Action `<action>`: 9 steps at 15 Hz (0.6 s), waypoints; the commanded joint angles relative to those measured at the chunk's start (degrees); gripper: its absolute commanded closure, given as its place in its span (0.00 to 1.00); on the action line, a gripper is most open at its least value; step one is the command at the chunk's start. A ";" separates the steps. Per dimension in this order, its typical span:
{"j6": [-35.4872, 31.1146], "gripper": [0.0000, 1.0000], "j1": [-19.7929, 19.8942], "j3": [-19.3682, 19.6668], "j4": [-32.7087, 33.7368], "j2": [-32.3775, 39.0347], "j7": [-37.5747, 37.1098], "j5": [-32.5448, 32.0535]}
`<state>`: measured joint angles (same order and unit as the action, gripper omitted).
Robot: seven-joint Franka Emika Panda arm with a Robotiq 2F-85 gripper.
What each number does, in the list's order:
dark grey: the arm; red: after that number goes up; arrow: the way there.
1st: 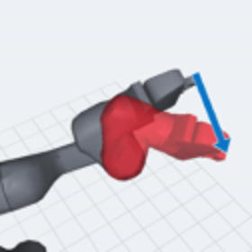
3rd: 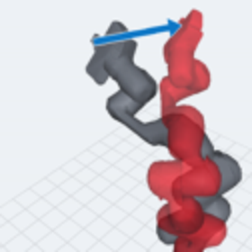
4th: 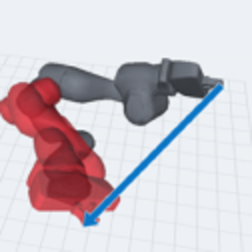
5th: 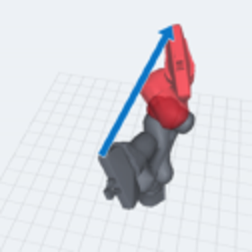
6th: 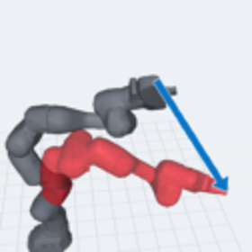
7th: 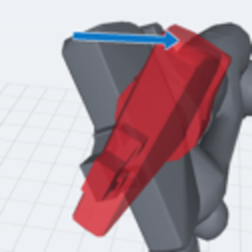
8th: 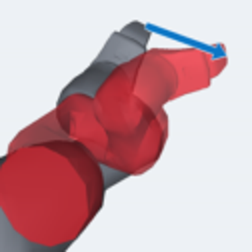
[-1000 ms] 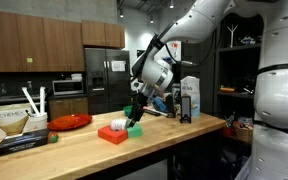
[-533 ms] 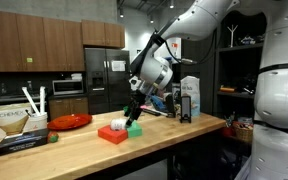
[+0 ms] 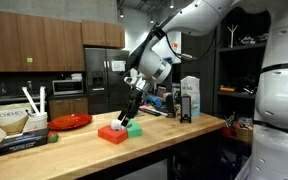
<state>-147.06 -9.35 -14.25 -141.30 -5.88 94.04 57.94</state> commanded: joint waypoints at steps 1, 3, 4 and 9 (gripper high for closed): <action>8.62 0.00 -0.62 2.35 2.50 3.61 -6.23 -1.93; 12.83 0.00 -0.27 2.91 3.58 5.60 -9.03 -2.04; 14.26 0.00 -0.12 3.16 4.23 6.89 -9.73 -1.79; 21.86 0.00 0.66 4.18 8.28 12.18 -14.22 -0.73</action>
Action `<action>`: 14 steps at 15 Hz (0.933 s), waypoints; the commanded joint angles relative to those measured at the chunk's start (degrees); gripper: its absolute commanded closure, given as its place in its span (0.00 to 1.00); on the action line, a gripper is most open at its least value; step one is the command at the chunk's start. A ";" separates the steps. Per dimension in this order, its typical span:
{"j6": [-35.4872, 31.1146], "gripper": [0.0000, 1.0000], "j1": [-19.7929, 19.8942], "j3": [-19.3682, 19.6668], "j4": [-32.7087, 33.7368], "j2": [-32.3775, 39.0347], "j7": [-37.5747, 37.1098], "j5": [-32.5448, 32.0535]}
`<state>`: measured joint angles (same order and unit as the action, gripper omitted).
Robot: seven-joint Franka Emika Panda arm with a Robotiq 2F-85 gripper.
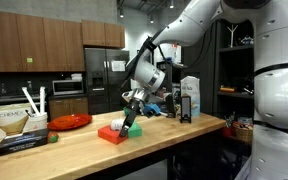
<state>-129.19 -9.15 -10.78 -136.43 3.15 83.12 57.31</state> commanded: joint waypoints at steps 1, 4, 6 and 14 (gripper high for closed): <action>4.86 0.00 0.56 0.79 4.11 4.02 -3.82 0.34; 7.52 0.00 1.04 0.98 6.28 5.78 -4.14 2.33; 8.34 0.00 1.30 1.04 7.36 6.65 -3.82 4.16; -2.26 0.00 -0.59 0.43 7.47 8.33 -3.99 7.61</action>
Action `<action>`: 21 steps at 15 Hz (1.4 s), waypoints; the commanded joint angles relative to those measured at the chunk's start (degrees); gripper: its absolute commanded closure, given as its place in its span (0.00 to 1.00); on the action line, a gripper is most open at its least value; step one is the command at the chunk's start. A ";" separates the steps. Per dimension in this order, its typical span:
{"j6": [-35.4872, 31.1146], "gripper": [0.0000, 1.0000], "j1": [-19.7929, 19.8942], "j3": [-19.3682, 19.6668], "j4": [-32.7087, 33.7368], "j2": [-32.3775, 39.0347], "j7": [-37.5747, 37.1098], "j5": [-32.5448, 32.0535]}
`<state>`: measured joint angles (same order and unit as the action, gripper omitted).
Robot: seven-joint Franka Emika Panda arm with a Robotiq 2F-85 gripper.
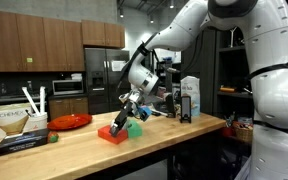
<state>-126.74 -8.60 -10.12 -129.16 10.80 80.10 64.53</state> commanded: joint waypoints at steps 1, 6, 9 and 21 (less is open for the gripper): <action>-6.75 0.00 -1.48 -0.36 0.17 1.10 -1.28 0.03; -19.74 0.00 -3.60 -1.30 -0.61 2.42 -1.40 -1.50; -26.20 0.00 -4.24 -2.03 -1.15 2.53 -2.29 -2.30; -42.35 0.00 -6.83 -0.89 -4.16 3.09 -12.41 -9.70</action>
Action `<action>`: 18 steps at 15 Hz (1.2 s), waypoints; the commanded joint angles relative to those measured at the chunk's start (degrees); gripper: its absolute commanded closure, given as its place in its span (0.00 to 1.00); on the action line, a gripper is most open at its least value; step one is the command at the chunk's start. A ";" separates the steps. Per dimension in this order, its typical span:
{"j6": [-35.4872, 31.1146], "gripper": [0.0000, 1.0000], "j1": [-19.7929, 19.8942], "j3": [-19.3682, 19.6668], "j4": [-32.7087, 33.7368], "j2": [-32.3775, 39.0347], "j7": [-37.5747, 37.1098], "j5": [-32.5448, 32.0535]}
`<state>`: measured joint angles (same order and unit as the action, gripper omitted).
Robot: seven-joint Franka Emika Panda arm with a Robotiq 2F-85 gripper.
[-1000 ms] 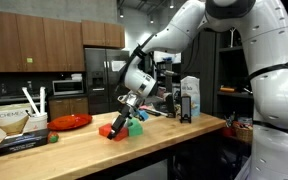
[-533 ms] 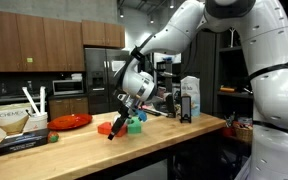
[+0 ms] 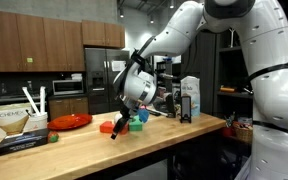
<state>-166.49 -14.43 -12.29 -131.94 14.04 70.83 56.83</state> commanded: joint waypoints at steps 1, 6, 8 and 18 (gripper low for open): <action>-3.46 0.00 -1.05 1.43 -1.63 -0.16 -3.90 -2.52; -4.12 0.00 -0.54 2.11 -3.07 -1.57 -6.60 -3.68; 0.36 0.00 0.73 1.62 -3.37 -4.56 -5.97 -2.31; 14.96 0.00 5.68 4.90 -2.79 -21.07 -10.60 4.56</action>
<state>-151.28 -9.61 -8.42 -133.78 -4.29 63.84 60.55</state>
